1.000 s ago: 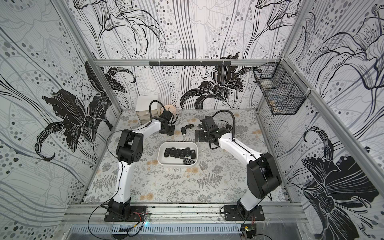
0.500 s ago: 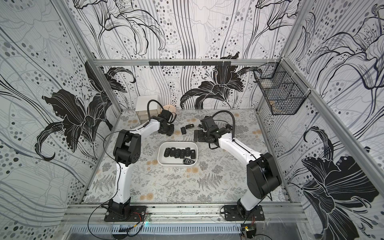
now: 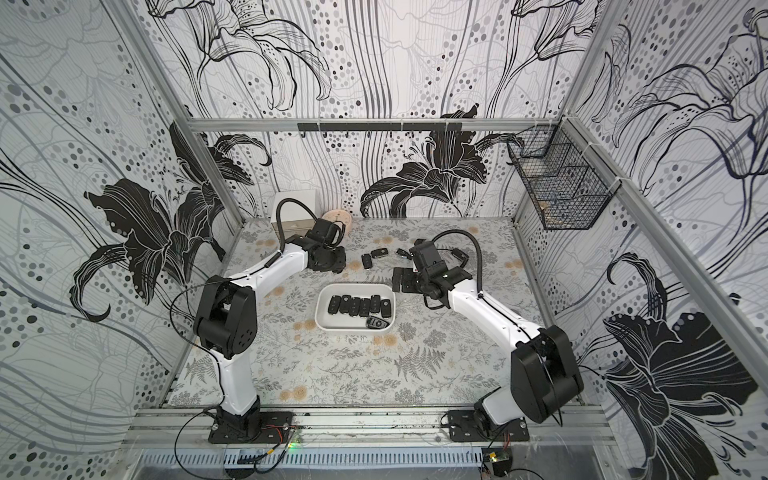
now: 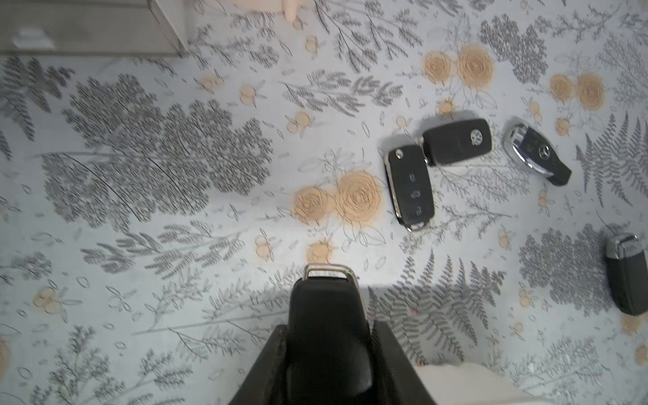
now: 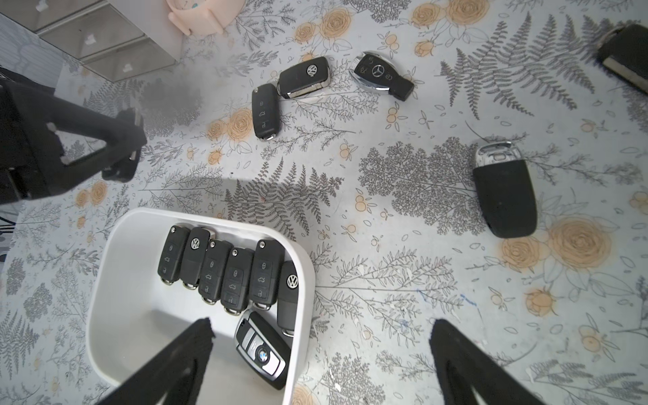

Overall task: Place the car key into the storage box
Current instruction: Place the car key in the storage box.

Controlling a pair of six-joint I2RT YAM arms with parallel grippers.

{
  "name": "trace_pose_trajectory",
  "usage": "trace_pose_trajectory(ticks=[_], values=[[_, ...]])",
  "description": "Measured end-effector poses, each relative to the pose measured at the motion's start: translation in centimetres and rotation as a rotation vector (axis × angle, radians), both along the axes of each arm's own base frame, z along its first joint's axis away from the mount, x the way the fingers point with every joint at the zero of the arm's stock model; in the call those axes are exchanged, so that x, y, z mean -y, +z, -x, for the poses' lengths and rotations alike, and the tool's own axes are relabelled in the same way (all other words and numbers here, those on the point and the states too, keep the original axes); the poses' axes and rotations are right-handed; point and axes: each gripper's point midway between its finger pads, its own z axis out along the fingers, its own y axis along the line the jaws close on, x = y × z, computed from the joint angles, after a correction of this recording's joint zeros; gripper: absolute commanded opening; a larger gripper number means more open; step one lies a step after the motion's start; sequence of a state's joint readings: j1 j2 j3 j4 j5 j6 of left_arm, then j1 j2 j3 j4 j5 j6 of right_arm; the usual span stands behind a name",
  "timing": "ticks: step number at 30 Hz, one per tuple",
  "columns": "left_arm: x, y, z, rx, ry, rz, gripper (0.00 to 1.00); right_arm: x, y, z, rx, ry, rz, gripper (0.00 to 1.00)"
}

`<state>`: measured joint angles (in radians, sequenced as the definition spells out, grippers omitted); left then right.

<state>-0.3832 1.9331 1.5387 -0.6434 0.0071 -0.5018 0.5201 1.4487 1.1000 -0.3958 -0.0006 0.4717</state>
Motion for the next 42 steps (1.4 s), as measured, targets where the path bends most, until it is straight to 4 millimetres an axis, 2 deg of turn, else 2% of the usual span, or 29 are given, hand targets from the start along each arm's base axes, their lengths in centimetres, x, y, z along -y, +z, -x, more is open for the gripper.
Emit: trace_pose_trajectory(ticks=[4, 10, 19, 27, 34, 39, 42], values=[[2.4, -0.7, 2.8, -0.034, -0.013, 0.022, 0.29, 0.5, 0.5, 1.0, 0.013, -0.003, -0.011, 1.0], [5.9, -1.2, 6.0, -0.053, -0.033, 0.058, 0.29, 1.9, 0.3, 2.8, 0.016, -0.017, -0.007, 1.0], [10.3, -2.8, 8.5, -0.076, -0.079, 0.083, 0.29, 4.1, 1.4, 4.8, 0.051, -0.059, 0.017, 1.0], [12.2, -5.8, 8.3, -0.122, -0.102, 0.053, 0.3, 5.3, 0.9, 6.0, 0.035, -0.086, 0.036, 1.0], [13.1, -5.7, 7.8, -0.12, -0.113, 0.059, 0.31, 5.6, 1.1, 6.2, 0.037, -0.098, 0.037, 1.0], [13.4, -5.9, 7.4, -0.122, -0.113, 0.057, 0.35, 5.7, 1.1, 6.2, 0.04, -0.103, 0.042, 1.0], [13.4, -6.2, 7.4, -0.127, -0.118, 0.051, 0.46, 5.8, 1.1, 6.2, 0.041, -0.105, 0.043, 1.0]])
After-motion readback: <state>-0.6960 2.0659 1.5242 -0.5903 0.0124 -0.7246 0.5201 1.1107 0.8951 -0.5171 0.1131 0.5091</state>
